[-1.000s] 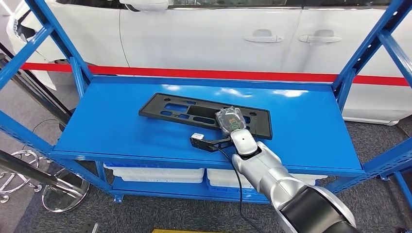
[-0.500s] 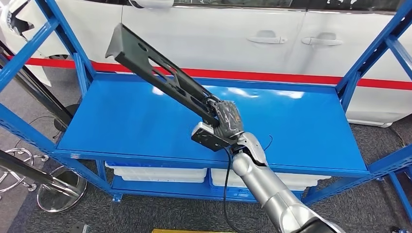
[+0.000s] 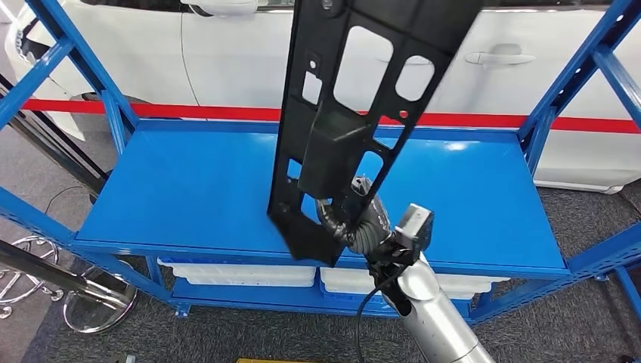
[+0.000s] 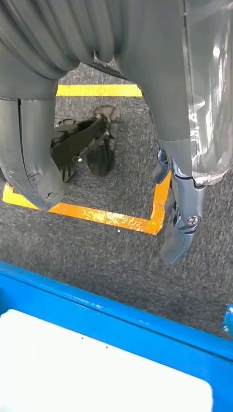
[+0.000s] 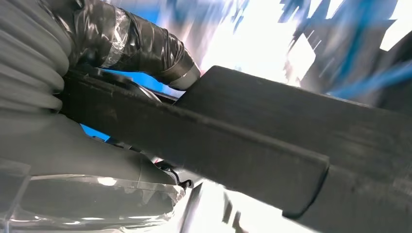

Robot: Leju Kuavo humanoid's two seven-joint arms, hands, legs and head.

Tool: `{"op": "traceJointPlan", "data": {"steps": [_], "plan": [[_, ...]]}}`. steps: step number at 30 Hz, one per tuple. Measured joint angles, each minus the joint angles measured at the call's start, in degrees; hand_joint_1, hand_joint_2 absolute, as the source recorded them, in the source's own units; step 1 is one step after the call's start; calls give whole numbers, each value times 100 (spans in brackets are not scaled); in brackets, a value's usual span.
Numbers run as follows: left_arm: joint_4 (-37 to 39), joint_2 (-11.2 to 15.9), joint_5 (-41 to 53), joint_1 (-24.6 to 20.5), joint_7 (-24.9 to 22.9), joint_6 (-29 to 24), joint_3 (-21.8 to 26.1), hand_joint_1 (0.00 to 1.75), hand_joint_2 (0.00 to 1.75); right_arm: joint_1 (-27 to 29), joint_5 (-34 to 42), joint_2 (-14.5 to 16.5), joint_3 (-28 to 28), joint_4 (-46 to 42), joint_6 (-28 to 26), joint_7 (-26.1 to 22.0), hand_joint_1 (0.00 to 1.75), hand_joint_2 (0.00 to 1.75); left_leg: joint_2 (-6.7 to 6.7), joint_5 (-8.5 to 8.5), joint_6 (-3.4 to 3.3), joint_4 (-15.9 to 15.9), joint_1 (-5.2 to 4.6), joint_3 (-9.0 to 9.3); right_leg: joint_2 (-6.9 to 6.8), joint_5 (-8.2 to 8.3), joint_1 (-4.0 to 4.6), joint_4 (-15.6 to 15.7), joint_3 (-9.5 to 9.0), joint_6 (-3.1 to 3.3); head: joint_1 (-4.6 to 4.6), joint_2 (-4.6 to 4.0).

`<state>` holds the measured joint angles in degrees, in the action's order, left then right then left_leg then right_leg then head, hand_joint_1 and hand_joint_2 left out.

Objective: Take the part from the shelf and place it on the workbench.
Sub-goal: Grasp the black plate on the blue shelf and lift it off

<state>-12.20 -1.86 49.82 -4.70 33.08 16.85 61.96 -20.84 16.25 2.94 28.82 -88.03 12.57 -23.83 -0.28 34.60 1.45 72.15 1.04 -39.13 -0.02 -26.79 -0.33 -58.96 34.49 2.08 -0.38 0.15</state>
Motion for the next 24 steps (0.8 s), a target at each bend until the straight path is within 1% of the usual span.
{"op": "traceJointPlan", "data": {"steps": [1, 2, 3, 4, 5, 6, 7, 8, 10, 11, 12, 13, 14, 15, 16, 17, 18, 19, 20, 21, 22, 23, 24], "plan": [[0, 1, -6, 29, 24, 8, 18, 0, 175, 118, 218, -83, 55, -200, 350, -5, 175, 175, 0, 7, 4, 164, 0, -83, -1, -8, 7, -3, -6, 9, 1, 0], [0, 2, -7, 60, 35, 3, 32, 0, 175, 235, 365, -165, 112, -390, 633, -14, 175, 175, 0, -96, -3, 109, 0, -63, 3, -15, 13, -10, -14, 14, 0, 0], [0, 3, -10, 84, 36, -6, 45, 0, 175, 340, 452, -244, 172, -577, 882, -37, 175, 175, 0, -285, -21, -154, -2, 59, 9, -24, 20, -19, -26, 14, 1, 0], [0, 5, -20, 97, 32, -23, 59, 0, 175, 434, 473, -316, 226, -750, 1093, -81, 175, 175, 0, -490, -52, -542, -5, 238, 16, -34, 24, -30, -38, 9, 1, 0], [0, 9, -35, 98, 21, -42, 74, 0, 175, 523, 446, -383, 269, -911, 1287, -152, 175, 175, -2, -635, -85, -891, -19, 414, 19, -43, 35, -41, -42, -4, 1, 0], [0, 13, -50, 98, 10, -60, 92, 0, 175, 619, 374, -465, 313, -1092, 1493, -259, 175, 175, -5, -723, -117, -1156, -33, 542, 20, -49, 43, -51, -40, -21, 1, 0], [0, 16, -62, 101, 1, -77, 110, 0, 175, 728, 268, -552, 352, -1274, 1654, -376, 175, 175, -10, -741, -139, -1293, -48, 607, 17, -51, 48, -58, -33, -40, 1, 0], [0, 20, -68, 108, -7, -97, 130, 0, 175, 845, 104, -642, 389, -1447, 1759, -498, 175, 175, -14, -728, -151, -1321, -62, 627, 13, -43, 51, -57, -27, -62, 1, 0], [0, 21, -69, 129, -11, -150, 166, 0, 175, 1079, -350, -816, 451, -1764, 1781, -753, 175, 175, -8, -767, -201, -1397, -39, 632, 12, -43, 57, -56, -27, -119, 1, 0], [0, 22, -68, 132, -12, -174, 177, 0, 175, 1176, -575, -891, 468, -1887, 1730, -874, 175, 175, 2, -803, -242, -1438, -20, 632, 13, -115, 59, -101, -13, -148, 2, 0], [0, 21, -67, 133, -11, -192, 183, 0, 175, 1256, -753, -968, 476, -2004, 1671, -982, 175, 175, 14, -842, -284, -1479, 0, 624, 15, -265, 60, -245, 34, -176, 2, 0], [0, 20, -66, 130, -11, -200, 187, 0, 175, 1324, -861, -1038, 479, -2100, 1627, -1056, 175, 175, 26, -873, -314, -1497, 8, 608, 17, -490, 44, -510, 122, -201, 2, 0], [0, 20, -65, 129, -11, -204, 196, 0, 175, 1385, -925, -1101, 482, -2182, 1599, -1100, 175, 175, 32, -896, -333, -1500, 6, 580, 16, -735, 30, -866, 239, -223, 2, 0], [0, 20, -64, 129, -10, -208, 205, 0, 175, 1445, -962, -1157, 484, -2249, 1583, -1121, 175, 175, 39, -917, -336, -1494, 3, 547, 17, -934, 13, -1229, 347, -248, 2, 0], [0, 20, -64, 129, -11, -211, 213, 0, 175, 1502, -981, -1206, 488, -2302, 1571, -1127, 175, 175, 44, -939, -333, -1483, 2, 512, 16, -1027, -7, -1475, 396, -271, 2, 0], [0, 20, -64, 129, -11, -216, 219, 0, 175, 1547, -1000, -1249, 490, -2345, 1555, -1134, 175, 175, 48, -962, -325, -1467, 3, 472, 14, -996, -27, -1521, 349, -292, 2, 0], [0, 20, -61, 129, -11, -223, 221, 0, 175, 1582, -1039, -1285, 492, -2386, 1526, -1159, 175, 175, 50, -982, -314, -1444, 8, 430, 12, -865, -47, -1350, 196, -308, 1, 0], [0, 20, -48, 128, -11, -229, 222, 0, 175, 1610, -1105, -1312, 492, -2430, 1473, -1210, 175, 175, 49, -999, -298, -1412, 12, 386, 9, -691, -70, -986, -57, -321, 1, 0], [0, 21, -29, 127, -10, -234, 223, 0, 175, 1639, -1197, -1327, 492, -2473, 1395, -1282, 175, 175, 45, -1014, -276, -1378, 11, 343, 10, -591, -82, -563, -327, -328, 1, 0], [0, 22, 1, 127, -6, -238, 223, 0, 175, 1681, -1315, -1333, 491, -2525, 1290, -1350, 175, 175, 39, -1032, -246, -1351, 8, 315, 17, -519, -78, -238, -527, -315, 1, 0], [0, 25, 34, 127, -1, -239, 223, 0, 175, 1726, -1444, -1337, 491, -2577, 1173, -1399, 175, 175, 32, -1056, -208, -1334, 3, 299, 26, -500, -68, -17, -650, -295, 1, 0], [0, 26, 66, 127, 4, -241, 223, 0, 175, 1765, -1581, -1345, 491, -2618, 1056, -1421, 175, 175, 24, -1088, -165, -1332, -3, 289, 34, -511, -48, 51, -668, -266, 1, 0], [0, 27, 98, 130, 8, -245, 223, 0, 175, 1796, -1711, -1355, 491, -2650, 954, -1421, 175, 175, 17, -1126, -119, -1340, -4, 286, 39, -469, -35, 40, -635, -225, 1, 0]]}}
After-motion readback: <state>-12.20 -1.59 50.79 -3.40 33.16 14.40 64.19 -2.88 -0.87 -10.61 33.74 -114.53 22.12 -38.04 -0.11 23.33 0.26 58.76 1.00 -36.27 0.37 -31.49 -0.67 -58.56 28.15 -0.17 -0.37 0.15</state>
